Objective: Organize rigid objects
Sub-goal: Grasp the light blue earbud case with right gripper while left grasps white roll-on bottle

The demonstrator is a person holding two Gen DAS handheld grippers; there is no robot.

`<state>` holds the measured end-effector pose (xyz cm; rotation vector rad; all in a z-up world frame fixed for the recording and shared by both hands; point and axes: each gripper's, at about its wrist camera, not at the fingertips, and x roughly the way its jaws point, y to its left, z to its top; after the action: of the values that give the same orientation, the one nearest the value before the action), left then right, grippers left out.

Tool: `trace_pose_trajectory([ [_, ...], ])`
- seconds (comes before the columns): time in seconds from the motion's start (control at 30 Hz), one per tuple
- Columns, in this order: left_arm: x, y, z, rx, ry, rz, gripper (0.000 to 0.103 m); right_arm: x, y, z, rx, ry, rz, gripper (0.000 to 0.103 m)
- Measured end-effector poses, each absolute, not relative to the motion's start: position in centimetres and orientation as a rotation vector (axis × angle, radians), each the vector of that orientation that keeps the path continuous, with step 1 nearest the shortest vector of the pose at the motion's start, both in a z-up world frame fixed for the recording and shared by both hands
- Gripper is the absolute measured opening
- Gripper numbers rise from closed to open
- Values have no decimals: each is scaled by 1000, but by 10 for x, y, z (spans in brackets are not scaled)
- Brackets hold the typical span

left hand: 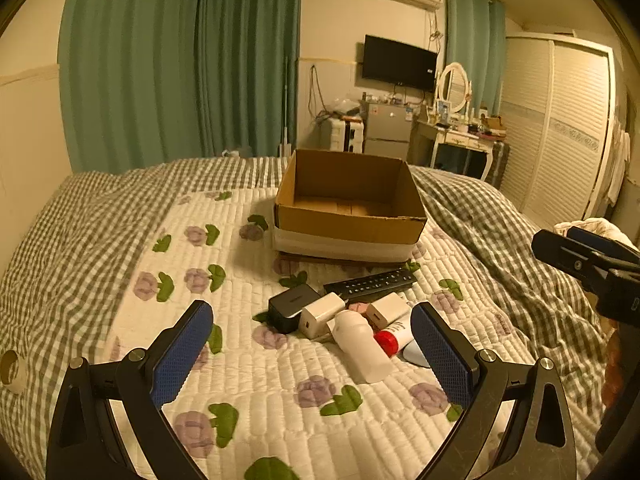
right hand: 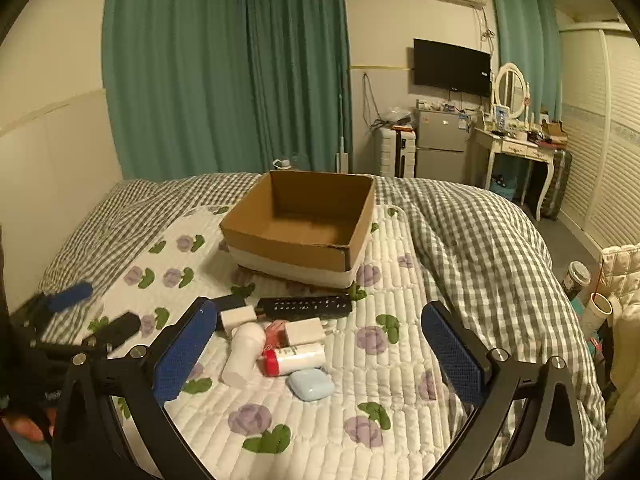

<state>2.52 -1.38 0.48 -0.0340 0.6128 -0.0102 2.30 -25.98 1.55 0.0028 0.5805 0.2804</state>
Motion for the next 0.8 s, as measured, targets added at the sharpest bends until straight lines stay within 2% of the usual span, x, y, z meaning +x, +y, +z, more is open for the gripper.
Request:
trace_pose_trajectory([
  [0.1, 39, -20, 1, -10, 641, 12, 101, 37, -258, 2, -9, 630, 275, 103],
  [0.2, 55, -23, -12, 18, 687, 57, 101, 56, -251, -36, -27, 732, 297, 103],
  [0.27, 64, -23, -22, 22, 722, 73, 101, 69, -245, -63, -31, 810, 316, 98],
  [0.33, 73, -24, -33, 27, 752, 79, 101, 84, -236, -98, -18, 919, 344, 87],
  [0.4, 81, -27, -43, 40, 782, 84, 101, 94, -229, -122, -13, 1002, 356, 87],
  [0.5, 97, -36, -56, 55, 826, 92, 101, 106, -226, -150, -32, 1078, 336, 81],
  [0.6, 112, -47, -66, 71, 863, 92, 101, 120, -229, -172, 22, 1155, 341, 70],
  [0.67, 122, -54, -75, 92, 898, 82, 99, 120, -232, -172, 24, 1149, 351, 54],
  [0.8, 136, -65, -94, 127, 974, 62, 98, 116, -242, -162, -26, 1113, 302, 54],
])
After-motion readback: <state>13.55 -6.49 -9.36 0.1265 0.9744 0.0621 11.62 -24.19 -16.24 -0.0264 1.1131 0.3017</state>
